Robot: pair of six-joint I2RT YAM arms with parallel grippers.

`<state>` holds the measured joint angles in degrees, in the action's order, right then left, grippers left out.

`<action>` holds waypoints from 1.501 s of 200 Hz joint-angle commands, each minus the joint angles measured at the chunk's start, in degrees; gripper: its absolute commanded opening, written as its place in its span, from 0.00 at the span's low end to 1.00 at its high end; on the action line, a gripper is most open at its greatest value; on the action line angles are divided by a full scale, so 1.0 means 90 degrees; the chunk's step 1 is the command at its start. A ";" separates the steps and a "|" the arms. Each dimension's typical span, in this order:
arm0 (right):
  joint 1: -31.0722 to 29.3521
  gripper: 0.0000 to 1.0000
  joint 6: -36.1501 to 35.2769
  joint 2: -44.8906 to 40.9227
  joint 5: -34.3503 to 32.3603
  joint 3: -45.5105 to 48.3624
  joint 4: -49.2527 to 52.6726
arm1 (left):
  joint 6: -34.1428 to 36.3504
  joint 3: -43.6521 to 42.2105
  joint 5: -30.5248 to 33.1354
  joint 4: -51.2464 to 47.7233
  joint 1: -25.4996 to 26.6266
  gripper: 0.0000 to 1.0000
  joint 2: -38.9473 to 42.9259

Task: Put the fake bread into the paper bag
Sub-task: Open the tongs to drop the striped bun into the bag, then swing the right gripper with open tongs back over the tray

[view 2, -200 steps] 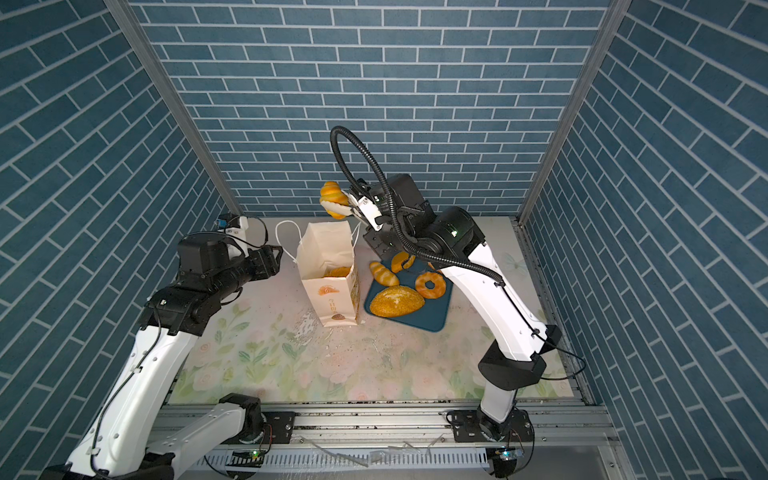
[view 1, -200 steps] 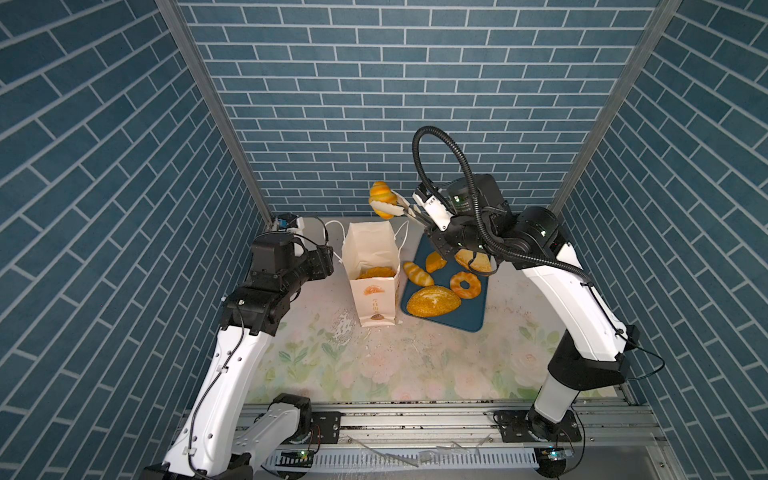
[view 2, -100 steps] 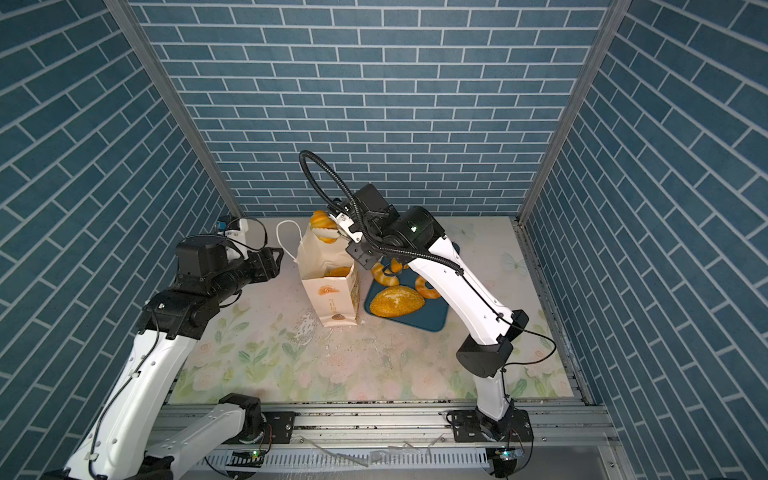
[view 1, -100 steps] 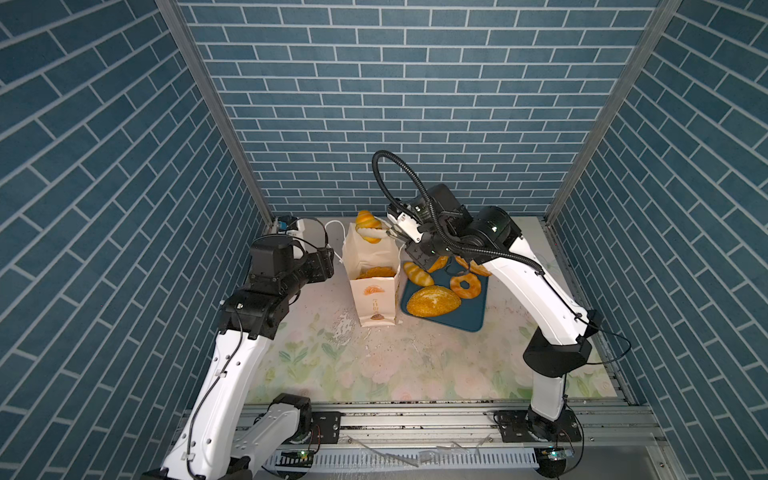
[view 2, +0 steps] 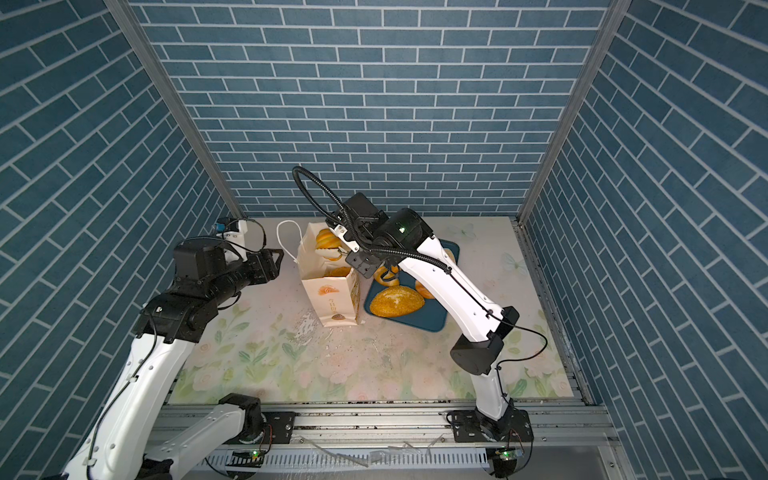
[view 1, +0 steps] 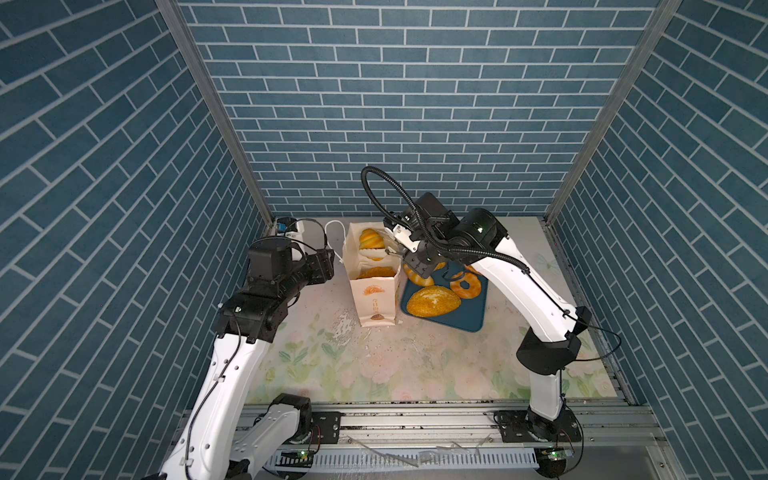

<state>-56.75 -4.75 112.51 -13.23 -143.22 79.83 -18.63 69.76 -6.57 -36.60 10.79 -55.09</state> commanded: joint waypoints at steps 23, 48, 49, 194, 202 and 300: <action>-0.0050 0.44 0.0098 -0.0174 -0.0307 -0.0222 -0.0088 | 0.0005 -0.0061 -0.0080 0.0052 0.0012 0.71 -0.0090; -0.0059 0.46 0.0090 -0.0309 -0.0314 -0.0223 -0.0252 | -0.0004 -0.0051 -0.0126 0.0136 0.0011 0.71 -0.0172; -0.0060 0.46 0.0089 -0.0316 -0.0315 -0.0226 -0.0264 | -0.0002 -0.0048 -0.0128 0.0143 0.0012 0.71 -0.0175; 0.1069 0.46 0.0797 -0.2101 -0.1349 0.0854 -0.1036 | 0.0277 0.0306 -0.0145 -0.0132 0.0011 0.72 -0.0388; 0.1270 0.46 0.0971 -0.2259 -0.1427 0.1185 -0.1028 | 0.0361 0.0341 -0.0138 -0.0160 0.0012 0.72 -0.0406; 0.2671 0.47 0.2989 -0.2819 -0.0297 0.4665 -0.1379 | 0.0538 0.0333 -0.0259 -0.0115 0.0012 0.74 -0.0491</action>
<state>-33.30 12.95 86.41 -20.78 -103.31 70.67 -14.44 72.55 -7.86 -37.89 10.79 -59.11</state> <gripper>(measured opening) 0.466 0.738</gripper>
